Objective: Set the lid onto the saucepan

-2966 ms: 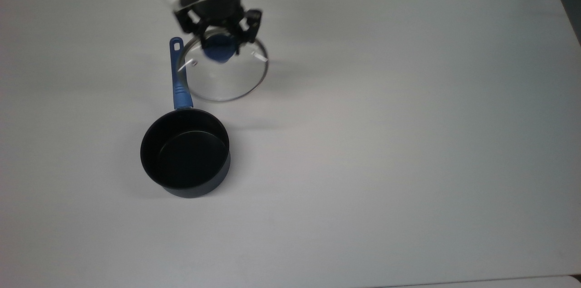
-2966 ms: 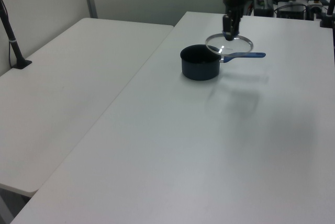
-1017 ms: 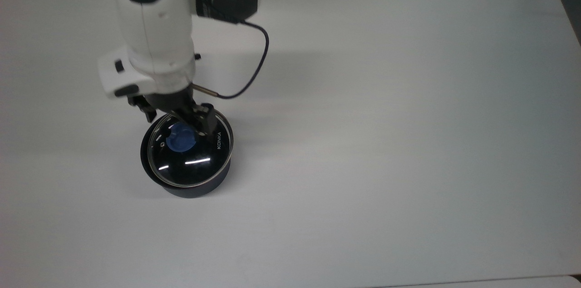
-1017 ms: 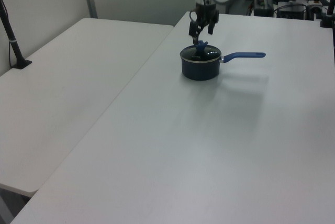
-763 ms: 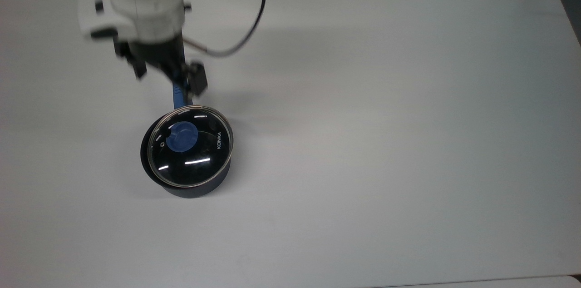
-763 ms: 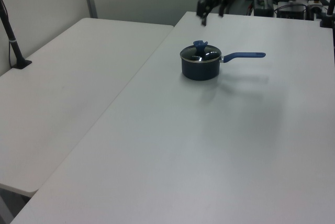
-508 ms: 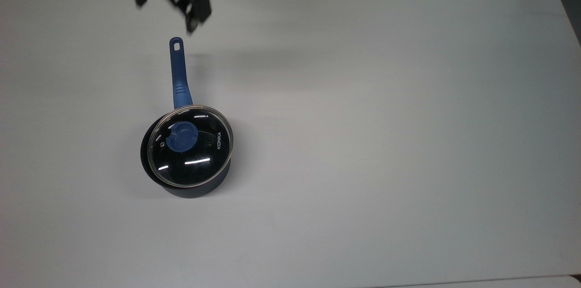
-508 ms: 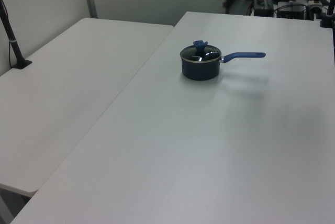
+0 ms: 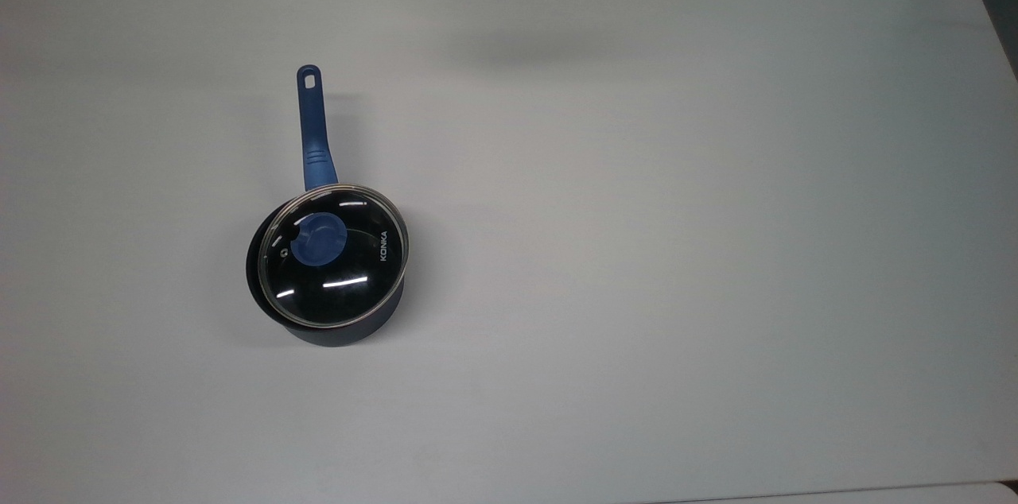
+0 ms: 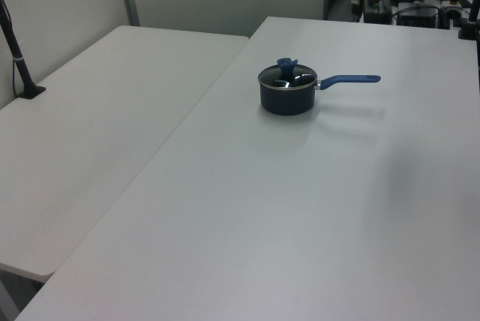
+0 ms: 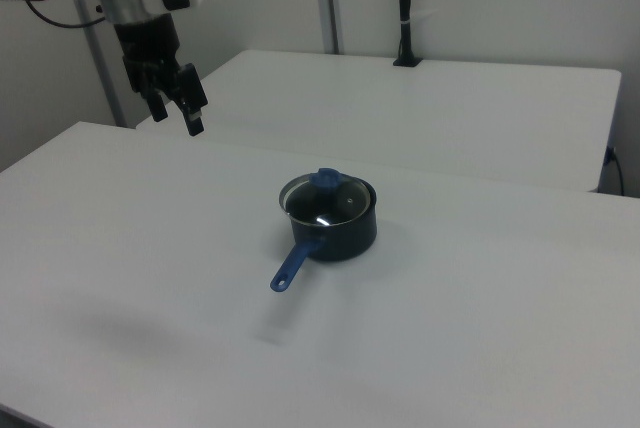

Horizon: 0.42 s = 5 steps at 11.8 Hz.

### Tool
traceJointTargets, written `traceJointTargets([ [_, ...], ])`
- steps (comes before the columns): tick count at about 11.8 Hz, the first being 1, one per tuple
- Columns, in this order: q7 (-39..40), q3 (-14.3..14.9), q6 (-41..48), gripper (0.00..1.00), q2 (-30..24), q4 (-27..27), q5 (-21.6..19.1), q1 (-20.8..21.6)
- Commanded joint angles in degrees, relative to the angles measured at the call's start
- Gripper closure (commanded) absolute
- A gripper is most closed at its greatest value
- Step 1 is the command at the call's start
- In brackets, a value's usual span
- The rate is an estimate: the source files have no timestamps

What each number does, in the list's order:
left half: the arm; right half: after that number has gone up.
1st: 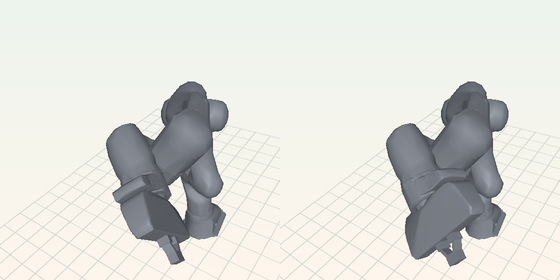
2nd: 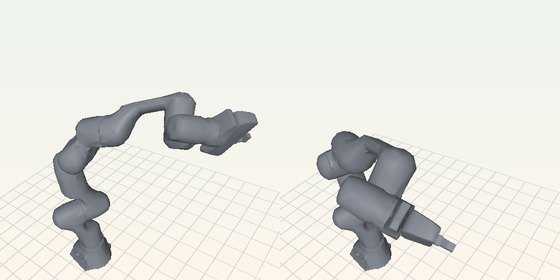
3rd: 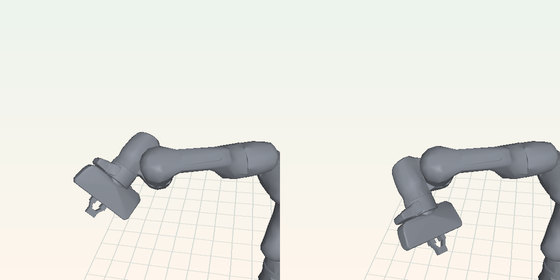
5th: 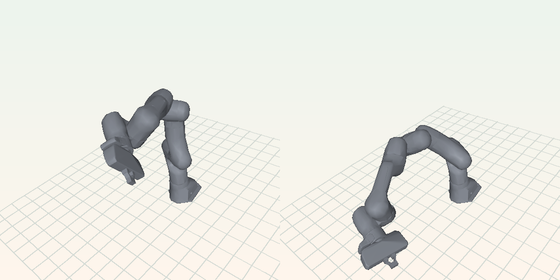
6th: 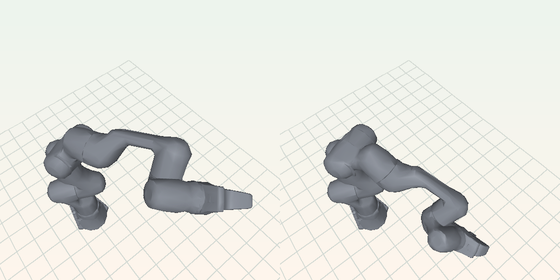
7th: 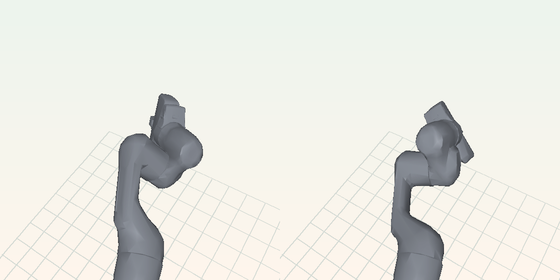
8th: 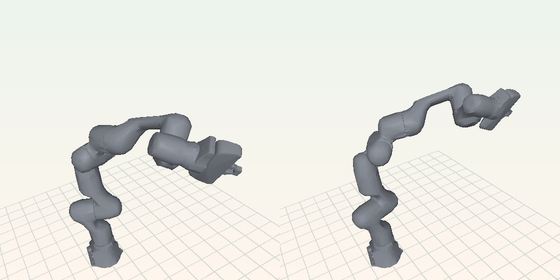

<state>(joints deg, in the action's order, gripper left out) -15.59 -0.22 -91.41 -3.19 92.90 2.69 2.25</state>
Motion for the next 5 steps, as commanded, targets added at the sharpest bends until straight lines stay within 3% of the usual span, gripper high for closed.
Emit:
traceJointTargets([
  [1, 7.13, 4.43, -5.26, 0.0, -2.26, 4.05, -1.28, 3.12],
  [3, 12.76, 4.26, -6.06, 0.0, -0.94, 3.78, -1.2, 1.98],
  [5, 13.04, 4.26, -5.8, 0.0, -0.76, 3.09, -1.28, 1.63],
])
